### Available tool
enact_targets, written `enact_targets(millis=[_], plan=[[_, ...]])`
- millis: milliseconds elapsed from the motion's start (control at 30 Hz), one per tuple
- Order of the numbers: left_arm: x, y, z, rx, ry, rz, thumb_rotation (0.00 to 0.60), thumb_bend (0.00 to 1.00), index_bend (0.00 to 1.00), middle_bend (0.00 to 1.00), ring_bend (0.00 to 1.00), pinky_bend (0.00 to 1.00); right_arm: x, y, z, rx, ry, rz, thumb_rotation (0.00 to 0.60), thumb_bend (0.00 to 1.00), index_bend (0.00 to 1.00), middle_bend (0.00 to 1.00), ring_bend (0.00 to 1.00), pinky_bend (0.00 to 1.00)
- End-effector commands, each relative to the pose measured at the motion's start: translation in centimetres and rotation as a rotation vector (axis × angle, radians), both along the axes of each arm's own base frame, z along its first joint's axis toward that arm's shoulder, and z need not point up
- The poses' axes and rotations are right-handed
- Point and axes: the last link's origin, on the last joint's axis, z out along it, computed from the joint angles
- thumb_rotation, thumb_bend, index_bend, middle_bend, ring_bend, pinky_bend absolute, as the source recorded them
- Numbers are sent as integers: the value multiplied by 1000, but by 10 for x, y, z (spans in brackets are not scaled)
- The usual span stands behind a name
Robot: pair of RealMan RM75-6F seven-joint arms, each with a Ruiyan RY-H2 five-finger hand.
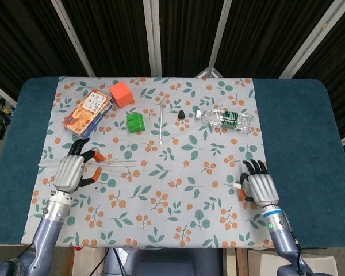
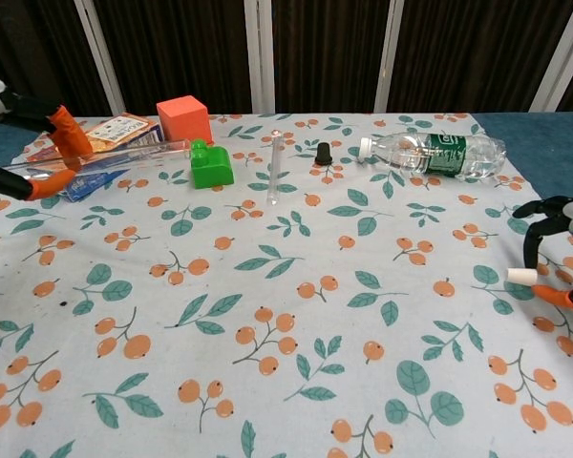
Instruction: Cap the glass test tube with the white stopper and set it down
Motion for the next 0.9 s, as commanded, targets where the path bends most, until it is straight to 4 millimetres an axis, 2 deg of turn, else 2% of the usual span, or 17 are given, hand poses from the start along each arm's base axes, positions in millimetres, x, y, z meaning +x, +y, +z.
enact_targets(millis=[33,167,333,600,900], plan=[[7,17,-16,-36,-17,-25,600,691,554,477,85,15,2,-1,4,-9,-20,-2,600,440,570,146,42,0],[13,32,-31,-54,-24,-73,600,691,555,477,85,15,11,-7,13,-30,-56,13,600,440,579,152,50,0],[25,47,-51,-54,-76,-91,600,691,555,477,86,15,32,-25,32,-73,-78,65,600,440,579,152,50,0],[37,56,-76,-42,-166,-81,600,691,555,479,85,15,62,-51,59,-126,-79,125,600,440,579,153,50,0],[52,59,-99,-36,-283,-52,600,690,555,480,85,15,83,-64,72,-146,-66,162,600,440,579,153,50,0]])
